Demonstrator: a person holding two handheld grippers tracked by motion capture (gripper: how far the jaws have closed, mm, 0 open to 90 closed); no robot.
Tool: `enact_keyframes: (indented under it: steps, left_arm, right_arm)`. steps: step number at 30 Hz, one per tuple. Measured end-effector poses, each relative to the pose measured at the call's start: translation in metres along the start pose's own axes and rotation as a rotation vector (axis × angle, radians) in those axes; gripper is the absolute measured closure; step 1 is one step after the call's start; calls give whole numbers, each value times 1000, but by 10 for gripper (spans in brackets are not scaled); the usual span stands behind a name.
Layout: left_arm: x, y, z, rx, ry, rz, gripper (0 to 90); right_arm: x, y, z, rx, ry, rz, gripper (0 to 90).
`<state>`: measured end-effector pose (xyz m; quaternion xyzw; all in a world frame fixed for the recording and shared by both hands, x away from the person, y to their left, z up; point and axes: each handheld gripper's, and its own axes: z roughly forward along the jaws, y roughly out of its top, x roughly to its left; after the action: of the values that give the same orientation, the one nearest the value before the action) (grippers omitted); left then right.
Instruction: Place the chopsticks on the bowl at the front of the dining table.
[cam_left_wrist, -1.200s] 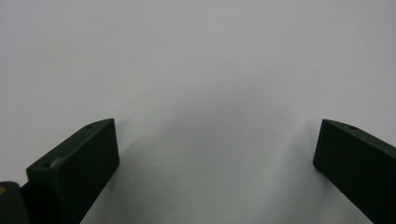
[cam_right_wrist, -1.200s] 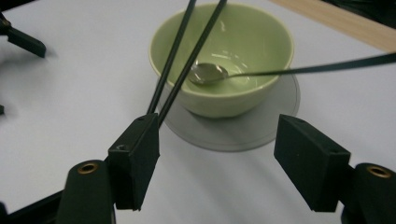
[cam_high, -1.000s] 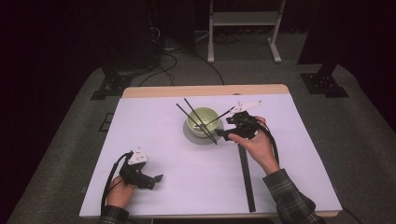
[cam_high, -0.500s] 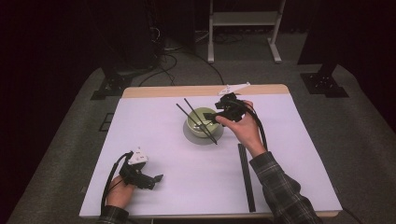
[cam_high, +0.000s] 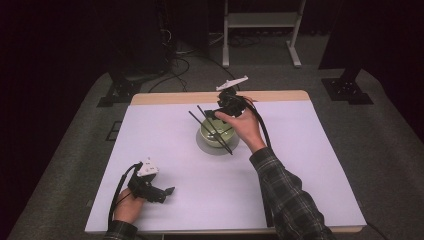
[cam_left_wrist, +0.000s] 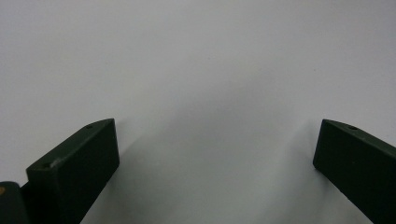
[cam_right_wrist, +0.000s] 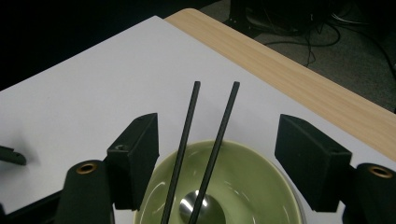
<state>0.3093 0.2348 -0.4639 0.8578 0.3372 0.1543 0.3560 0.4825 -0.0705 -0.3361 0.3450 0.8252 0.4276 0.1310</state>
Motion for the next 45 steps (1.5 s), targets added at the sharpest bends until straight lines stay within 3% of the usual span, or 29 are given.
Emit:
enact_keyframes:
  steps: [11,16,22,30,45]
  left_arm:
    - [0,0,0,1,0,1,0]
    - [0,0,0,0,0,1,0]
    - [0,0,0,0,0,1,0]
    - [0,0,0,0,0,0,0]
    - [0,0,0,1,-1,0,0]
  right_arm:
    - [0,16,44,48,-3,7,278]
    - [-1,14,68,94,-19,11,275]
    - [-3,11,87,121,-22,19,273]
    - [-2,9,97,145,-45,14,275]
    - [-24,4,95,151,-106,69,277]
